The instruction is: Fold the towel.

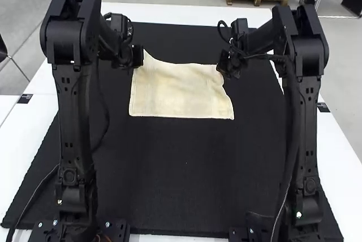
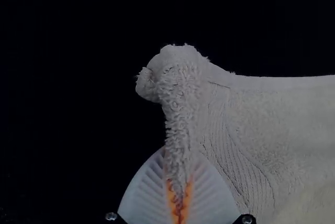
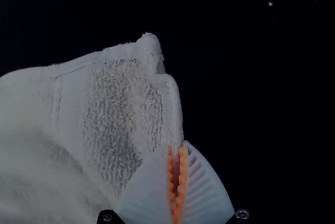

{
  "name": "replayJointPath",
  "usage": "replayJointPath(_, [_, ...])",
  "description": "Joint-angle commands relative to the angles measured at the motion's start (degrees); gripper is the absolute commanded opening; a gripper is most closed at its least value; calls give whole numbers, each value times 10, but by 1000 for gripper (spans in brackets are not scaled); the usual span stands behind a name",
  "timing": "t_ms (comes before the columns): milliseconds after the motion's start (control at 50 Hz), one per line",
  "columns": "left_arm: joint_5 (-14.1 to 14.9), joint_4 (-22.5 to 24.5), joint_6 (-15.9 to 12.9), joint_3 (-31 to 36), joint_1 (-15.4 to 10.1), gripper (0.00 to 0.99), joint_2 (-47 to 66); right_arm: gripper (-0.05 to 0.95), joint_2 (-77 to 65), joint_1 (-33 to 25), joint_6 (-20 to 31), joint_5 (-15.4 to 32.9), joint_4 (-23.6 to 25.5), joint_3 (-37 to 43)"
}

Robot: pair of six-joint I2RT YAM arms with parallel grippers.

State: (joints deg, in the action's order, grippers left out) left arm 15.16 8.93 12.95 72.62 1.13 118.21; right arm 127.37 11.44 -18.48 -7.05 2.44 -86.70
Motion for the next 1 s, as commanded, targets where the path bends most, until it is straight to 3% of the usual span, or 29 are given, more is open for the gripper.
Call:
replayJointPath(0, [-3,4,1,-13,-2,34,-25,0,-38,-14,5,12,-9,7])
replayJointPath(980, [-5,21,-1,-89,-11,34,-108,0,-148,-32,20,17,-70,129])
